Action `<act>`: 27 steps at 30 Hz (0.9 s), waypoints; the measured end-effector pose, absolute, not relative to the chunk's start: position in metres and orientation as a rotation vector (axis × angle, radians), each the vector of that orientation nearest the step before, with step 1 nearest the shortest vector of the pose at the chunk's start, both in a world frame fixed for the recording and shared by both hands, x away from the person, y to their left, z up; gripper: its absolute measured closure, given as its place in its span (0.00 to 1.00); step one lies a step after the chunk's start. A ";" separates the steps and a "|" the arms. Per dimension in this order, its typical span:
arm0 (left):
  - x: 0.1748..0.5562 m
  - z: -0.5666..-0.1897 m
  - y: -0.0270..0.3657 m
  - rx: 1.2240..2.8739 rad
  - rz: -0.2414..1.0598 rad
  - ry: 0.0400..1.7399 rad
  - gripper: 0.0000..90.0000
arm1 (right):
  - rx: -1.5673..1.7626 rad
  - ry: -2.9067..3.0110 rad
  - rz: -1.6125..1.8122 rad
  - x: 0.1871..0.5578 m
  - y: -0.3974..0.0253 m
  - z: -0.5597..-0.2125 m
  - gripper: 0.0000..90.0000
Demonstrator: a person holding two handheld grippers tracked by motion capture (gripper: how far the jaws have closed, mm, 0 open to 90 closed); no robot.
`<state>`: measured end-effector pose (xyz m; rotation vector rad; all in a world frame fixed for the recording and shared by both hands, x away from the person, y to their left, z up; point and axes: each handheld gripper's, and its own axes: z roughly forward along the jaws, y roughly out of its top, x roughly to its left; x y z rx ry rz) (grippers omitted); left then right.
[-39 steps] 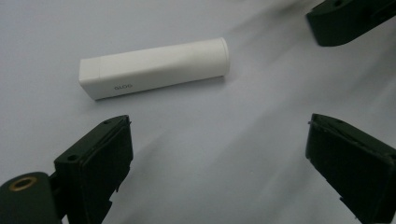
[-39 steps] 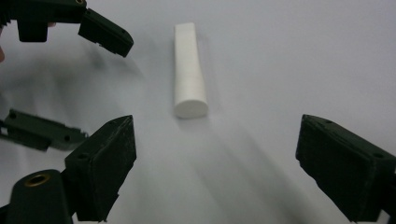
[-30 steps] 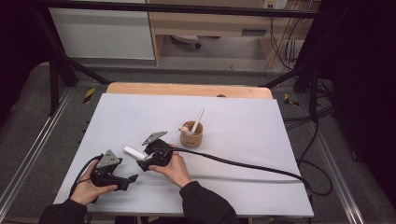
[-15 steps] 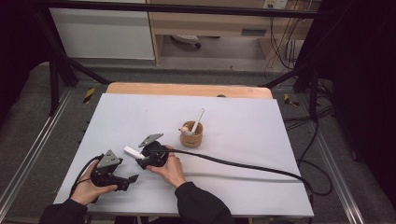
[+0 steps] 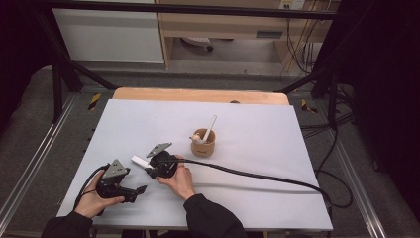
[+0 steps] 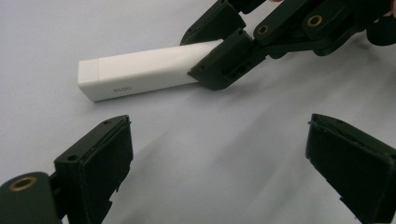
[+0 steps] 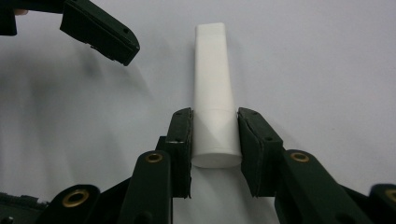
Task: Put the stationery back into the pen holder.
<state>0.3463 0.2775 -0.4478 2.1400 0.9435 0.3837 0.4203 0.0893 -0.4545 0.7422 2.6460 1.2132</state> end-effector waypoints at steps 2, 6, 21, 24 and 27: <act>0.346 -0.448 0.278 2.139 0.385 0.943 0.08 | 0.739 2.649 1.212 0.420 0.089 -0.453 0.75; 0.346 -0.447 0.278 2.134 0.391 0.940 0.08 | 0.741 2.652 1.209 0.419 0.086 -0.447 0.75; 0.341 -0.437 0.264 2.182 0.457 0.839 0.08 | 0.729 2.713 1.206 0.406 0.032 -0.413 0.75; 0.340 -0.433 0.257 2.194 0.468 0.796 0.07 | 0.731 2.726 1.189 0.402 0.015 -0.407 0.75; 0.339 -0.428 0.250 2.209 0.498 0.745 0.07 | 0.744 2.740 1.197 0.397 -0.003 -0.403 0.75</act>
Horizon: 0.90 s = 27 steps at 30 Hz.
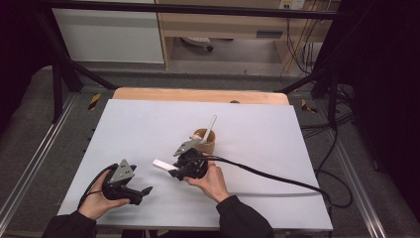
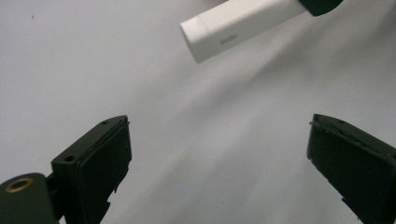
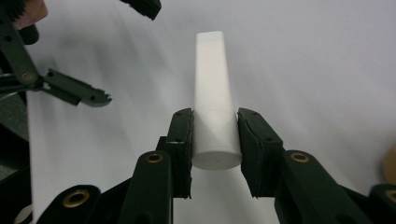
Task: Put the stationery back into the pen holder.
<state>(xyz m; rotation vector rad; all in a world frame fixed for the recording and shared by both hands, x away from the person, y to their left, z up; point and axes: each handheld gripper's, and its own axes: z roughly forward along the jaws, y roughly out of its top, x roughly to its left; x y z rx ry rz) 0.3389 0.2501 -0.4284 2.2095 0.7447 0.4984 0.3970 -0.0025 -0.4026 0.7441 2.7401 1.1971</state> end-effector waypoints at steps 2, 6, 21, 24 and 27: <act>0.338 -0.425 0.245 2.215 0.510 0.706 0.07 | 0.744 2.749 1.189 0.394 -0.013 -0.400 0.75; 0.338 -0.418 0.232 2.244 0.546 0.620 0.07 | 0.733 2.777 1.149 0.387 -0.031 -0.396 0.75; 0.347 -0.408 0.175 2.323 0.700 0.251 0.13 | 0.796 2.800 1.140 0.378 -0.077 -0.386 0.75; 0.350 -0.406 0.165 2.346 0.756 0.161 0.16 | 0.795 2.814 1.146 0.379 -0.078 -0.382 0.75; 0.352 -0.406 0.157 2.341 0.783 0.085 0.19 | 0.798 2.823 1.127 0.379 -0.078 -0.378 0.75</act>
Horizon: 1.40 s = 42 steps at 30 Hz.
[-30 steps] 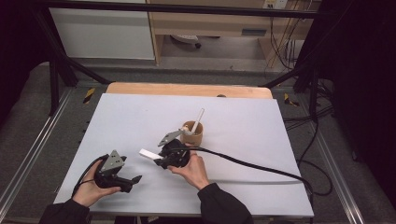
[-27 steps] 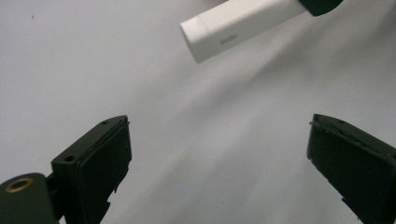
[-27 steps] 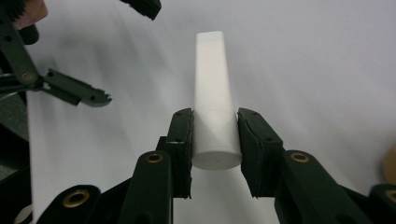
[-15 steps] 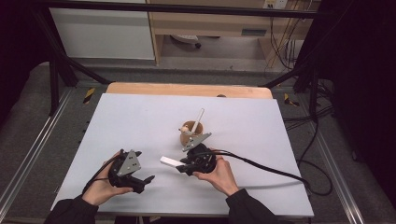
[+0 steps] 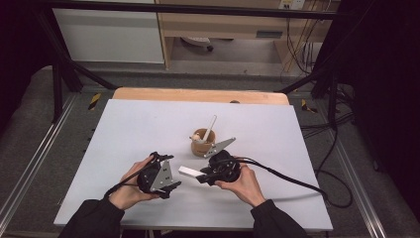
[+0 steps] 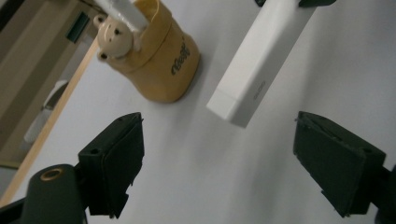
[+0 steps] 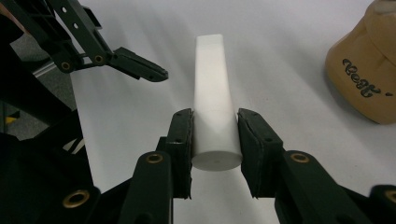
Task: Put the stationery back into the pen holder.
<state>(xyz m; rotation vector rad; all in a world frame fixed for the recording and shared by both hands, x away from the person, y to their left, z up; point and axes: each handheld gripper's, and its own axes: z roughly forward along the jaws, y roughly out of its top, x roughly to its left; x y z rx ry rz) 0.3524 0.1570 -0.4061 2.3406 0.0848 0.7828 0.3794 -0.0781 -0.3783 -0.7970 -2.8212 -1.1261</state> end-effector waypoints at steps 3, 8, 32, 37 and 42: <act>0.353 -0.408 0.150 2.346 0.829 0.019 0.21 | -0.801 -2.817 -1.133 0.380 -0.077 -0.376 0.75; 0.352 -0.409 0.140 2.364 0.926 -0.125 0.29 | -0.817 -2.797 -1.122 0.382 -0.073 -0.375 0.75; 0.345 -0.414 0.116 2.342 1.050 -0.426 0.73 | -0.857 -2.776 -1.106 0.386 -0.066 -0.374 0.75; 0.345 -0.414 0.116 2.345 1.058 -0.448 0.73 | -0.861 -2.773 -1.106 0.386 -0.066 -0.375 0.75; 0.345 -0.415 0.116 2.345 1.053 -0.429 0.74 | -0.865 -2.767 -1.115 0.387 -0.066 -0.375 0.74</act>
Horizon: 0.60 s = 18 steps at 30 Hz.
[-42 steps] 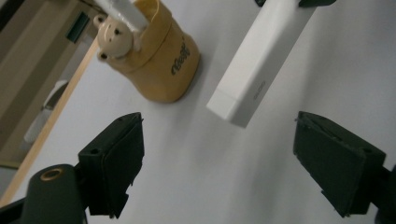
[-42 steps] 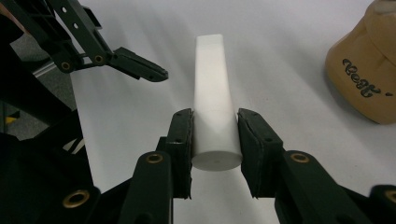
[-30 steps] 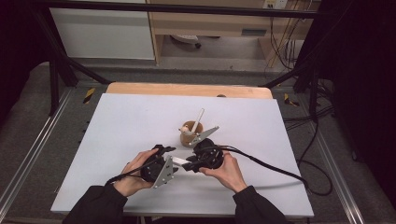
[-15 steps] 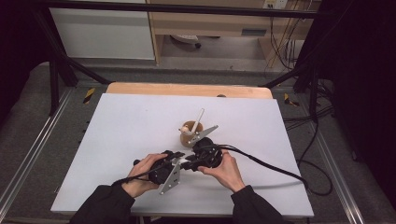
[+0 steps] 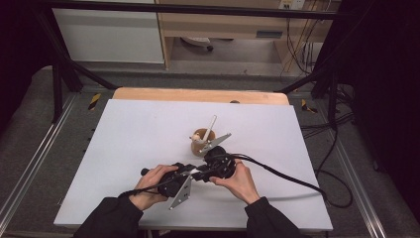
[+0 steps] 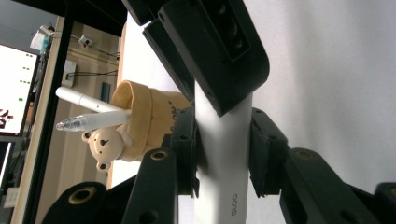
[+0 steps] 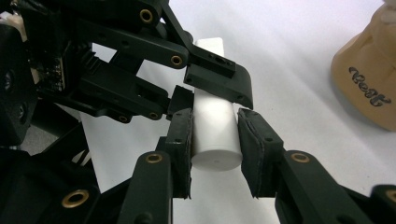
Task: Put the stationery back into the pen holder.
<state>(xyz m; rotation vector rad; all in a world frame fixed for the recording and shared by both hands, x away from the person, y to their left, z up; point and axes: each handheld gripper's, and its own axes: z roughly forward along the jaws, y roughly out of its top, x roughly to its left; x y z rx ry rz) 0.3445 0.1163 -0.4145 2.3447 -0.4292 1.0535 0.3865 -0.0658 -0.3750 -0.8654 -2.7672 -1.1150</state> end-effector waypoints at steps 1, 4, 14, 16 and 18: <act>0.345 -0.414 0.116 2.343 1.052 -0.423 0.74 | -0.865 -2.767 -1.120 0.386 -0.066 -0.375 0.74; 0.345 -0.413 0.117 2.349 1.047 -0.411 0.74 | -0.864 -2.769 -1.126 0.386 -0.067 -0.374 0.73; 0.351 -0.415 0.128 2.372 1.017 -0.268 0.74 | -0.910 -2.774 -1.228 0.382 -0.088 -0.363 0.55; 0.353 -0.415 0.130 2.374 1.013 -0.236 0.74 | -0.932 -2.781 -1.266 0.380 -0.096 -0.361 0.49; 0.355 -0.414 0.132 2.374 0.998 -0.190 0.74 | -0.957 -2.784 -1.292 0.378 -0.107 -0.360 0.43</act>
